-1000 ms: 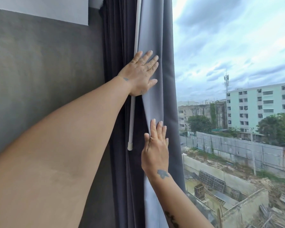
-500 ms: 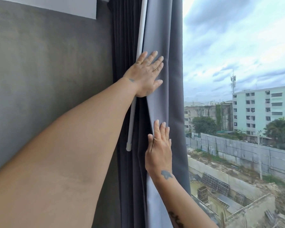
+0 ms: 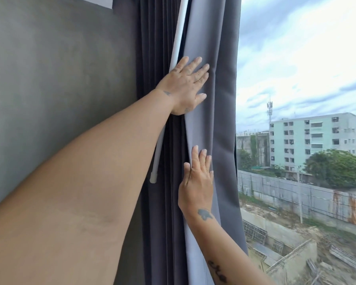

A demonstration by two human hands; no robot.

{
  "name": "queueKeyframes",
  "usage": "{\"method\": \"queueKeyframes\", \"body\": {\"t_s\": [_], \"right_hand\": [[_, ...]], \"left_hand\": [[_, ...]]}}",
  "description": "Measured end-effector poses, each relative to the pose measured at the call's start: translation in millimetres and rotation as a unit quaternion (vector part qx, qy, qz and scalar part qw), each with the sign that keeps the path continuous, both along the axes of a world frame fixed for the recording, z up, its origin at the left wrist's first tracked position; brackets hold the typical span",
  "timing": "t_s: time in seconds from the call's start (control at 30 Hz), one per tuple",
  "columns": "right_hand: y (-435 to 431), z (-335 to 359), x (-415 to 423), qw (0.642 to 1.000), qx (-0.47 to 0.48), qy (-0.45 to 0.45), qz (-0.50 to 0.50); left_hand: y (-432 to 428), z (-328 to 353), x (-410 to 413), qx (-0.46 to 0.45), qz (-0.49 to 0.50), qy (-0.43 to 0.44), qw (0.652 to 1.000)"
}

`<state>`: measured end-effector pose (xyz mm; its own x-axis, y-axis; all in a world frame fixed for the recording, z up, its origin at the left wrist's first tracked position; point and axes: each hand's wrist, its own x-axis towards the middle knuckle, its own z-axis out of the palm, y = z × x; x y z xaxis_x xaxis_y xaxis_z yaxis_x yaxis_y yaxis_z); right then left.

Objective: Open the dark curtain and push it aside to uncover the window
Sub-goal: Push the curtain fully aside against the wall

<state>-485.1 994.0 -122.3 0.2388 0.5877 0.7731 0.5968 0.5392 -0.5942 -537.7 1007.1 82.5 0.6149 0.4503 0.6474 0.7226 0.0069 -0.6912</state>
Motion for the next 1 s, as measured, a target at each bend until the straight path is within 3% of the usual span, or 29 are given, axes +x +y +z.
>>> {"method": "queueKeyframes", "body": {"t_s": [1.0], "right_hand": [[116.1,11.8,-97.1,0.995,-0.086,-0.048,-0.008]], "left_hand": [[135.8,-2.1,-110.3,-0.092,0.008,-0.037,0.995]]}}
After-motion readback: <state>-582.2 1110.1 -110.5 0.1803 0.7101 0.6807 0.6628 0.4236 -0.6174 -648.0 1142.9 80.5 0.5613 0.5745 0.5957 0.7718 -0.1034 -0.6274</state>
